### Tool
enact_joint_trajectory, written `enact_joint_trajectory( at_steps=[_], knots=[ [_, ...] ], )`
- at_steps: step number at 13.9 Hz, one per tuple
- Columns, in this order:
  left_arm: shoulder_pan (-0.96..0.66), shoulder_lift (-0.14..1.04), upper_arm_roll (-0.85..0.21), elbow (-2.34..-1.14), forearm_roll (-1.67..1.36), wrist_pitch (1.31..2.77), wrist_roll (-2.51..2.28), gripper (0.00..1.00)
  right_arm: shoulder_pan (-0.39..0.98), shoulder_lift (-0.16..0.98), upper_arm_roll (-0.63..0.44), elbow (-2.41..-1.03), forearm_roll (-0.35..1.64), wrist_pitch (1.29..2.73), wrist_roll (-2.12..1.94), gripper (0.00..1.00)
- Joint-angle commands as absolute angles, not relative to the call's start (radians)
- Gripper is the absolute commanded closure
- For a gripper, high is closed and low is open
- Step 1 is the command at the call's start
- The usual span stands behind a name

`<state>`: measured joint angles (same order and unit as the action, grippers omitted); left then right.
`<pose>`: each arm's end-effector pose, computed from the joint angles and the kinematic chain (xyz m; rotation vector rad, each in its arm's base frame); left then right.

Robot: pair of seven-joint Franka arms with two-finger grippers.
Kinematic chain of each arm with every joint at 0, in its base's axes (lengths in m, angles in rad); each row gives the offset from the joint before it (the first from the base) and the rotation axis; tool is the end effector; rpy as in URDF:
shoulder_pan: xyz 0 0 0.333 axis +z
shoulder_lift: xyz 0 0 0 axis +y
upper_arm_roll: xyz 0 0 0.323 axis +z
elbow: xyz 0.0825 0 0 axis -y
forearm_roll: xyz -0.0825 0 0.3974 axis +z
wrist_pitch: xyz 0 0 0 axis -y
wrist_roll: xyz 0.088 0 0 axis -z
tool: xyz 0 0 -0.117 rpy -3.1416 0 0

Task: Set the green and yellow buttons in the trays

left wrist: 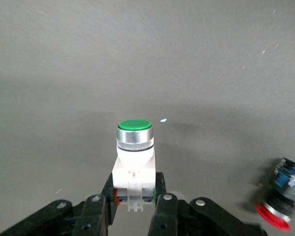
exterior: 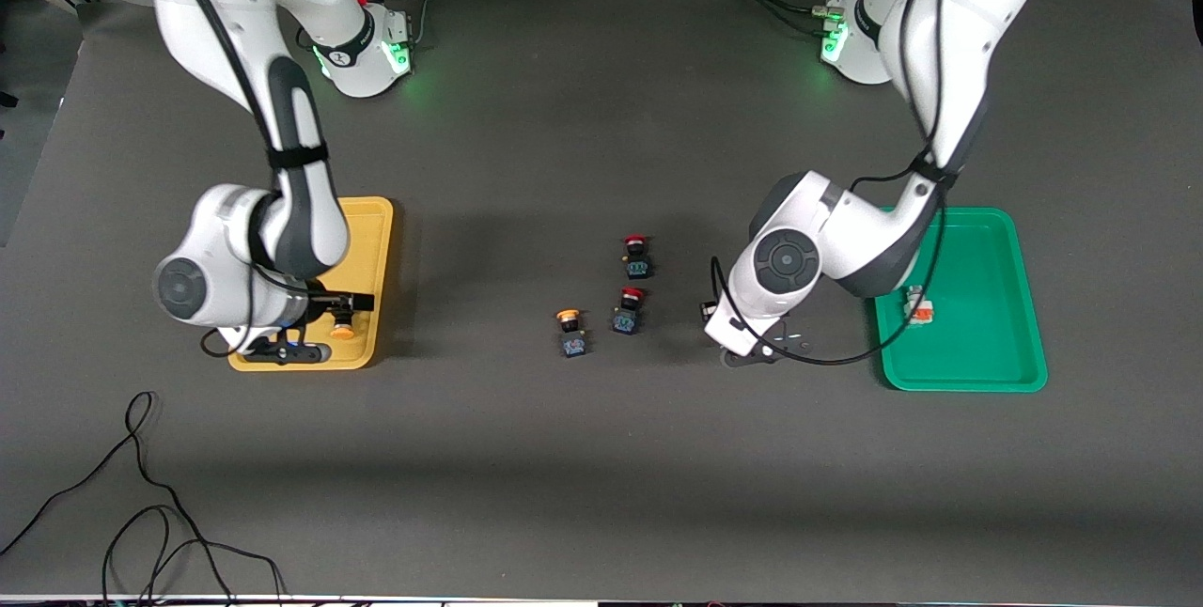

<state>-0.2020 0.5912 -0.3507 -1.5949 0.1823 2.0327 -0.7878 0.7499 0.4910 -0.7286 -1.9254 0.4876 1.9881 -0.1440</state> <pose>0.6095 -0.3277 0.2835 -3.0818 -0.2906 0.1744 0.5964 0.0601 0.2580 -3.0105 0.1285 0.3918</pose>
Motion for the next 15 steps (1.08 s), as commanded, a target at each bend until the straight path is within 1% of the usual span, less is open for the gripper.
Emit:
enact_joint_trajectory(
  at_steps=[1, 3, 5, 8, 10, 12, 14, 15],
  knots=[
    [-0.189, 0.497, -0.345, -1.529, 0.109, 1.86, -0.717, 0.88, 0.794, 0.425, -0.732, -1.827, 0.445, 1.849, -0.001, 0.0],
    [-0.111, 0.412, -0.347, -1.532, 0.036, 1.758, -0.587, 0.88, 0.831, 0.428, -0.724, -1.751, 0.446, 1.81, 0.134, 0.0],
    [-0.022, 0.35, -0.344, -1.543, 0.005, 1.662, -0.45, 0.88, 0.879, 0.448, -0.719, -1.695, 0.457, 1.812, 0.16, 0.0],
    [0.162, 0.273, -0.339, -1.6, 0.008, 1.585, -0.206, 0.88, 0.887, 0.52, -0.684, -1.579, 0.518, 1.825, 0.166, 0.0],
    [0.277, 0.224, -0.337, -1.678, 0.035, 1.612, -0.056, 0.88, 0.89, 0.569, -0.666, -1.539, 0.601, 1.886, 0.166, 0.0],
    [0.36, 0.218, -0.337, -1.729, 0.084, 1.666, 0.067, 0.88, 0.903, 0.6, -0.638, -1.539, 0.609, 1.981, 0.163, 0.0],
    [0.422, 0.218, -0.337, -1.813, 0.089, 1.783, 0.136, 0.88, 0.916, 0.649, -0.589, -1.539, 0.597, 2.052, 0.149, 0.0],
    [0.44, 0.209, -0.337, -1.881, 0.089, 1.869, 0.162, 0.88, 0.922, 0.682, -0.571, -1.539, 0.597, 2.08, 0.149, 0.0]
  ],
)
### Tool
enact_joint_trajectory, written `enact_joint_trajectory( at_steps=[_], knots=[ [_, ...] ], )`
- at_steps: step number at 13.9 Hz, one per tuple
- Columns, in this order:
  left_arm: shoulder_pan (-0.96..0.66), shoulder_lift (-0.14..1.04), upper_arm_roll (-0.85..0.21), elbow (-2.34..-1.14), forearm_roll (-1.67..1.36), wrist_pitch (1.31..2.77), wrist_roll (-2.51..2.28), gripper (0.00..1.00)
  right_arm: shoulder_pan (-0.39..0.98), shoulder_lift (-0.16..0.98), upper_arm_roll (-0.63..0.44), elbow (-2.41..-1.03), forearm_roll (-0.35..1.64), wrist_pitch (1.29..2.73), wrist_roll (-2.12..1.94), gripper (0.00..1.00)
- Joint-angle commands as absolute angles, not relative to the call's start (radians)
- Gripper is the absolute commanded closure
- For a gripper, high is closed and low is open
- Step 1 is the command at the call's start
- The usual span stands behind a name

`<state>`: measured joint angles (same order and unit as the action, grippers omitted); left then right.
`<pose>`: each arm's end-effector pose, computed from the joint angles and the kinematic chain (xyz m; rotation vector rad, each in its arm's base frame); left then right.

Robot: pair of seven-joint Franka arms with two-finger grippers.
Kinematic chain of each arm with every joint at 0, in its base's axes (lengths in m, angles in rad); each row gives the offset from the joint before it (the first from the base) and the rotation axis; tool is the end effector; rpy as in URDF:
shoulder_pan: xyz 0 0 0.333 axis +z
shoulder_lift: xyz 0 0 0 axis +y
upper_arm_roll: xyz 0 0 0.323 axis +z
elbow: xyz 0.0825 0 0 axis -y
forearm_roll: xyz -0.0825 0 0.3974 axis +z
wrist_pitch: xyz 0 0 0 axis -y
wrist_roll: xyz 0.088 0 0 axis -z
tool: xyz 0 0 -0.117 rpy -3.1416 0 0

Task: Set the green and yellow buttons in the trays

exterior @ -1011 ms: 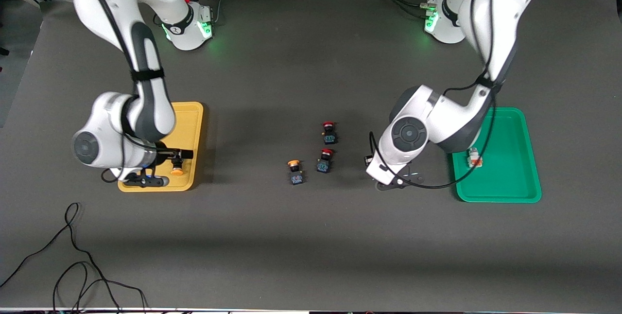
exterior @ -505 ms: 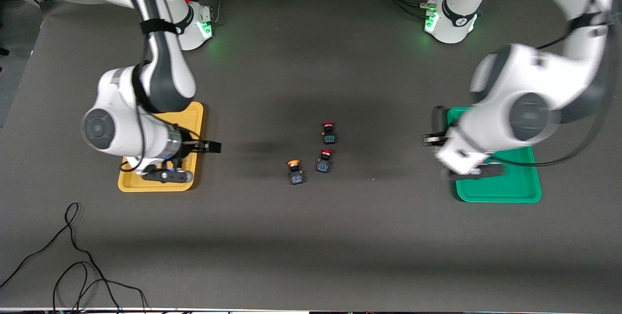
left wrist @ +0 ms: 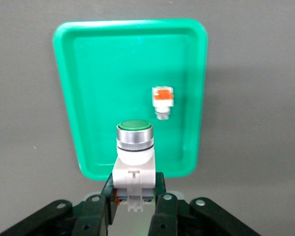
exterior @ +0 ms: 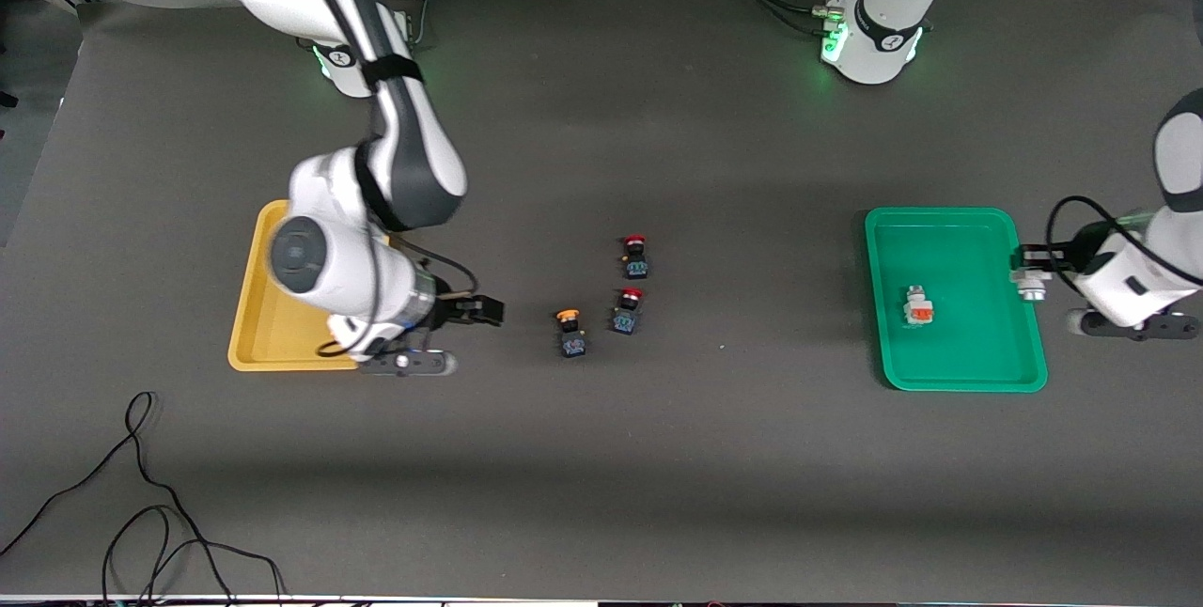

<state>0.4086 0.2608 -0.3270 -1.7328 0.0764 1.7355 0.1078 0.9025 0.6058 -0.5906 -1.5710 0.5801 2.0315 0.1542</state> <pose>0.6098 0.0702 0.4079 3.0849 -0.0738 -0.3744 0.6357 0.3047 0.3208 -2.9605 0.0496 0.0985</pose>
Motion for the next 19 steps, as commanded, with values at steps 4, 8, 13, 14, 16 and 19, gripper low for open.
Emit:
enact_joint_trajectory(
  at_steps=[4, 8, 13, 14, 16, 19],
  knots=[
    [0.497, 0.222, -0.334, -2.159, 0.135, 2.243, 0.212, 0.88, 1.011, 0.816, -0.538, -1.531, 0.597, 2.216, 0.149, 0.0],
    [0.518, 0.323, -0.33, -2.227, 0.179, 2.43, 0.21, 0.87, 1.052, 0.905, -0.537, -1.505, 0.601, 2.318, 0.161, 0.0],
    [0.518, 0.377, -0.318, -2.198, 0.199, 2.476, 0.207, 0.83, 1.049, 0.943, -0.518, -1.477, 0.597, 2.371, 0.15, 0.99],
    [0.518, 0.39, -0.316, -2.183, 0.205, 2.474, 0.212, 0.73, 1.049, 0.943, -0.52, -1.477, 0.597, 2.372, 0.15, 1.0],
    [0.518, 0.396, -0.316, -2.16, 0.21, 2.461, 0.212, 0.17, 1.045, 0.934, -0.52, -1.48, 0.597, 2.372, 0.15, 1.0],
    [0.515, 0.388, -0.318, -2.091, 0.21, 2.357, 0.212, 0.03, 1.037, 0.881, -0.535, -1.491, 0.598, 2.35, 0.156, 1.0]
  ],
)
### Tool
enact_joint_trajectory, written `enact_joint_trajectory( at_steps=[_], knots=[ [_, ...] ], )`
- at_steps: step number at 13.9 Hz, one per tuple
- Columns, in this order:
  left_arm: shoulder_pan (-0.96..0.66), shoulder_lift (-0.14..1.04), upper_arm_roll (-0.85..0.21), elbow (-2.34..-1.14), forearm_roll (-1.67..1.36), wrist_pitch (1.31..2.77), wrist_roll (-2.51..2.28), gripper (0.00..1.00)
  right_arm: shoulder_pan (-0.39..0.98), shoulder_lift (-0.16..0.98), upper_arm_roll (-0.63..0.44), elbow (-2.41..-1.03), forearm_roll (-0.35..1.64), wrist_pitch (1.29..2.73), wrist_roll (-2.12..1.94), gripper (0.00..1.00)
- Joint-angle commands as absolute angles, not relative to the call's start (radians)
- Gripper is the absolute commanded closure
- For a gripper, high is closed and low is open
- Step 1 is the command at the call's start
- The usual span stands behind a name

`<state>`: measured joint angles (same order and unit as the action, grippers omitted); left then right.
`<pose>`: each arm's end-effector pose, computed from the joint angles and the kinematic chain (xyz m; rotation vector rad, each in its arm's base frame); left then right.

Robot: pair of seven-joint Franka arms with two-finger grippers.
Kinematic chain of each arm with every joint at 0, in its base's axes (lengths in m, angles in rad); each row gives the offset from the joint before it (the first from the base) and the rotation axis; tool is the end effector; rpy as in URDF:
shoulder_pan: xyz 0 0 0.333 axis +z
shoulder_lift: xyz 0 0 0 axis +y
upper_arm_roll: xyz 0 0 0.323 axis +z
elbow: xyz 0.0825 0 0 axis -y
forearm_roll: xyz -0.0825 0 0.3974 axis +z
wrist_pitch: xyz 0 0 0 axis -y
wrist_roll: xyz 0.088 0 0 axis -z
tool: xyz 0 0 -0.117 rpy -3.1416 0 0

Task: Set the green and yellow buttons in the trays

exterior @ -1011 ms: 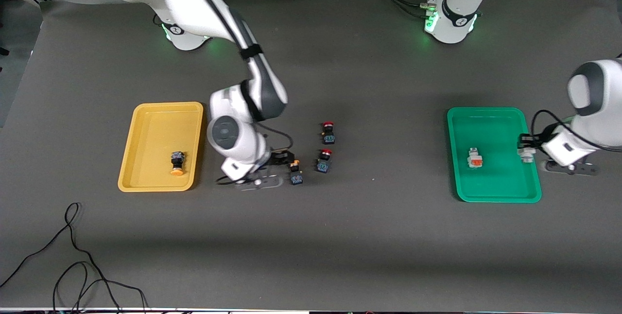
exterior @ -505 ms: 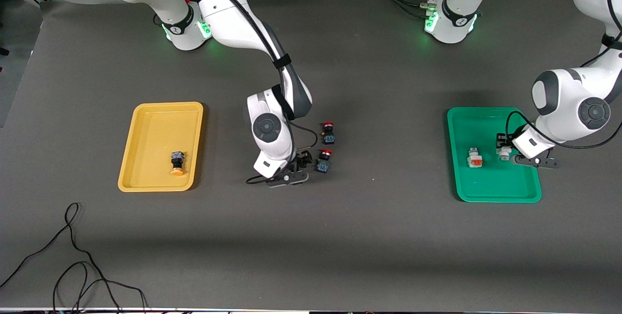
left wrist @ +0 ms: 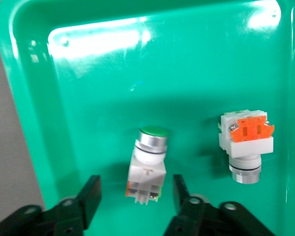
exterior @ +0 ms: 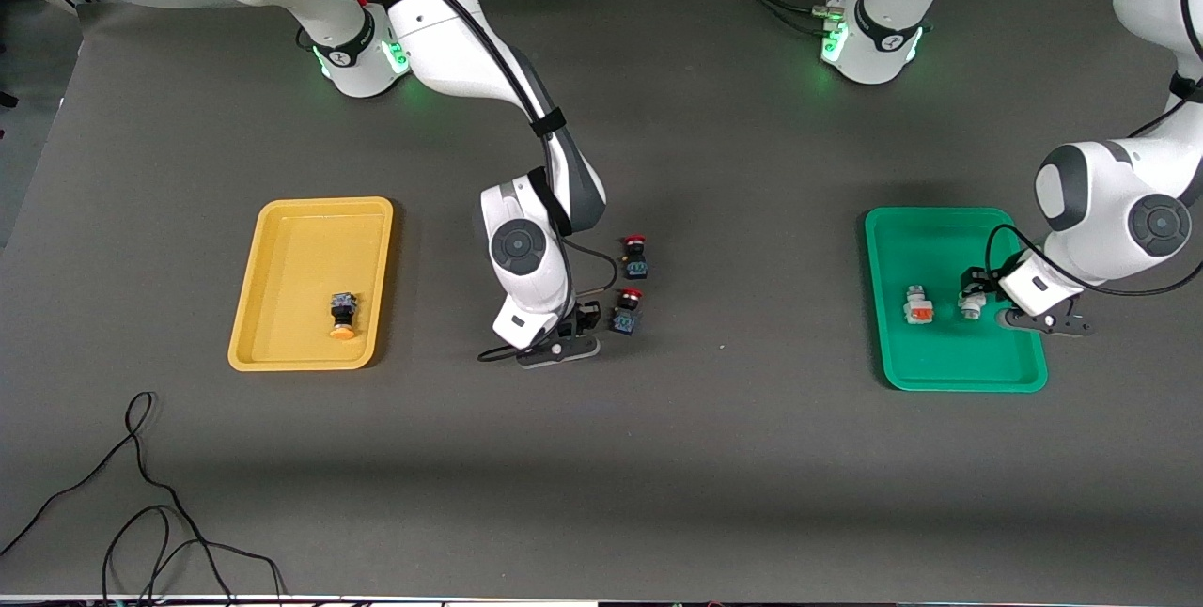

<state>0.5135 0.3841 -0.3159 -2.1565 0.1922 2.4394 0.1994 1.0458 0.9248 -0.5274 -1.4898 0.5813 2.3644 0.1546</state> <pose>0.5577 0.1107 0.2057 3.1182 -0.2133 -0.1145 0.5972 0.4289 0.1631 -3.0817 -0.2461 -0.1419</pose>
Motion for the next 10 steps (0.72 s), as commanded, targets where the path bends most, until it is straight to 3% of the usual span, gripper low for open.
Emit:
enact_joint_trajectory(
  at_steps=[1, 6, 10],
  knots=[
    [0.511, 0.384, -0.318, -2.048, 0.21, 2.289, 0.213, 0.02, 1.037, 0.847, -0.552, -1.502, 0.598, 2.312, 0.163, 1.0],
    [0.509, 0.325, -0.348, -1.806, 0.199, 1.915, 0.216, 0.01, 1.042, 0.62, -0.779, -1.555, 0.595, 1.897, 0.117, 1.0],
    [0.511, 0.313, -0.396, -1.565, 0.192, 1.608, 0.218, 0.01, 1.04, 0.546, -0.997, -1.558, 0.494, 1.663, -0.136, 1.0]
  ],
)
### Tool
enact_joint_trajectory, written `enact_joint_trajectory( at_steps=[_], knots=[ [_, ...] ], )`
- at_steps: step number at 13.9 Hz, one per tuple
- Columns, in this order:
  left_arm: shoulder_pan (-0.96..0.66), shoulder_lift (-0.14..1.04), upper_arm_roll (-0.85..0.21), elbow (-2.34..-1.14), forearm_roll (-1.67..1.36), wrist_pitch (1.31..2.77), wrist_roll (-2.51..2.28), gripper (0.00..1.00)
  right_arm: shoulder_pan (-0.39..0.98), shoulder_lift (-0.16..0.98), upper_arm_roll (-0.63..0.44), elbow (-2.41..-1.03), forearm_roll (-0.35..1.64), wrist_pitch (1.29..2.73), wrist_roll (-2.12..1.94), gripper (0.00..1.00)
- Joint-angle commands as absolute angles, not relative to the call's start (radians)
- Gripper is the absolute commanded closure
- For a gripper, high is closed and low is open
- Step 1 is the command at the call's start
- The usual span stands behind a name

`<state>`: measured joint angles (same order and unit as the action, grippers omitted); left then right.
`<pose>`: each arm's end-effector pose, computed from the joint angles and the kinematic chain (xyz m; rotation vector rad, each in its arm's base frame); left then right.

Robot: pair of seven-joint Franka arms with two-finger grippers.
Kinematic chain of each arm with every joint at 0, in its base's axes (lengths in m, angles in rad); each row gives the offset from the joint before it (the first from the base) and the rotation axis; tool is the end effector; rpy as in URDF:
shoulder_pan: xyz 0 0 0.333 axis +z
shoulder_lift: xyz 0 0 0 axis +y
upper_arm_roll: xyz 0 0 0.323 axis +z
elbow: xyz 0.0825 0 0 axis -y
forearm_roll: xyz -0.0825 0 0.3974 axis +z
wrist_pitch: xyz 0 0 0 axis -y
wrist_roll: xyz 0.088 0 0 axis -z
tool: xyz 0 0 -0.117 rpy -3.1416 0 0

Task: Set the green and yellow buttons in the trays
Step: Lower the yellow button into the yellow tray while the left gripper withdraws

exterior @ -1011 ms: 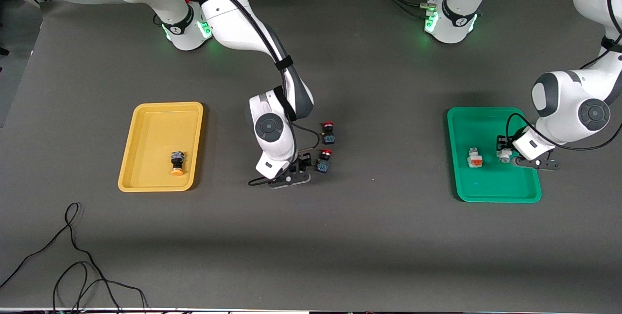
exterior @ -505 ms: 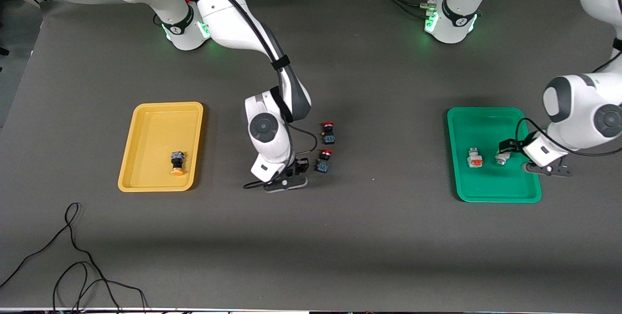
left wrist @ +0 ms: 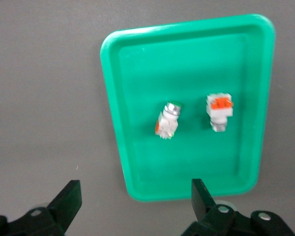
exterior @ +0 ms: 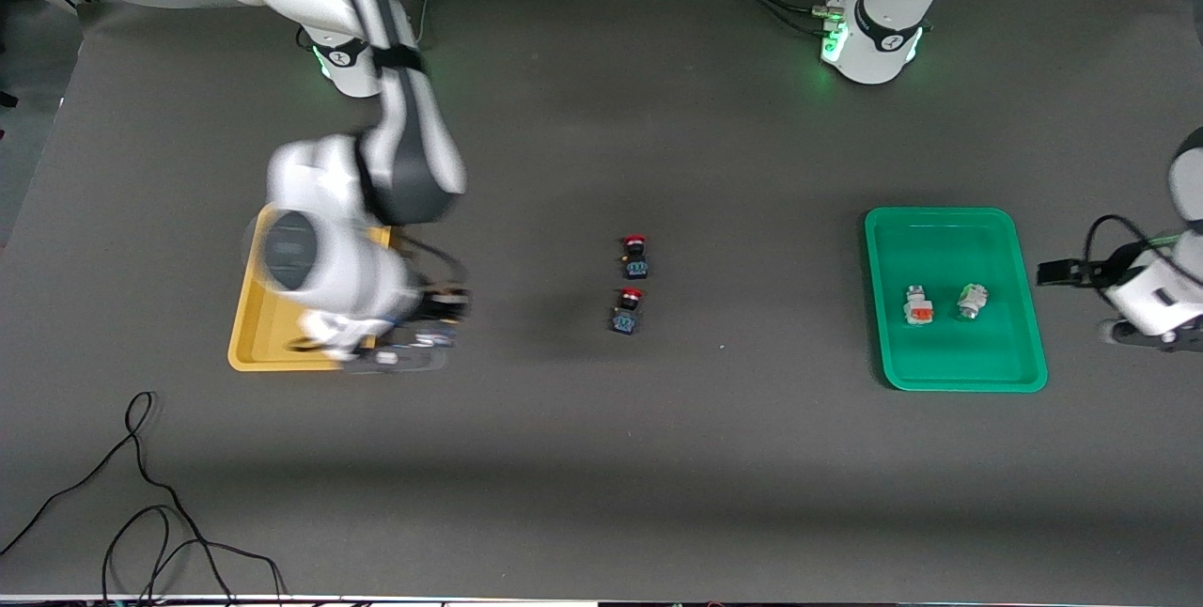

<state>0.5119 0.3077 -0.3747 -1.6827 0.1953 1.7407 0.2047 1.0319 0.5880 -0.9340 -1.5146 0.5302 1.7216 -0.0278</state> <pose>0.6171 0.1234 0.4060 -3.0788 0.1838 0.3645 0.6409 0.2170 0.4046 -3.0885 -0.0897 0.2104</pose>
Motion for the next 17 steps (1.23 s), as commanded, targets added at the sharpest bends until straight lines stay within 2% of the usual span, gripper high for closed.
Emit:
enact_joint_trajectory(
  at_steps=[1, 3, 5, 9, 13, 17],
  knots=[
    [0.509, 0.311, -0.403, -1.519, 0.174, 1.553, 0.216, 0.01, 1.031, 0.545, -1.047, -1.578, 0.494, 1.637, -0.19, 1.0],
    [0.511, 0.275, -0.408, -1.471, 0.132, 1.478, 0.216, 0.01, 0.973, 0.546, -1.1, -1.658, 0.498, 1.652, -0.343, 1.0],
    [0.509, 0.209, -0.407, -1.474, 0.094, 1.445, 0.216, 0.01, 0.869, 0.555, -1.094, -1.753, 0.514, 1.756, -0.496, 1.0],
    [0.444, 0.115, -0.407, -1.499, 0.054, 1.431, 0.201, 0.0, 0.848, 0.621, -1.059, -1.897, 0.609, 1.983, -0.589, 1.0],
    [0.191, 0.042, -0.2, -1.558, 0.025, 1.462, 0.164, 0.0, 0.847, 0.705, -0.944, -1.979, 0.684, 2.208, -0.589, 1.0],
    [0.022, -0.014, -0.08, -1.614, 0.018, 1.5, 0.1, 0.0, 0.847, 0.747, -0.923, -1.982, 0.724, 2.247, -0.606, 1.0]
  ],
)
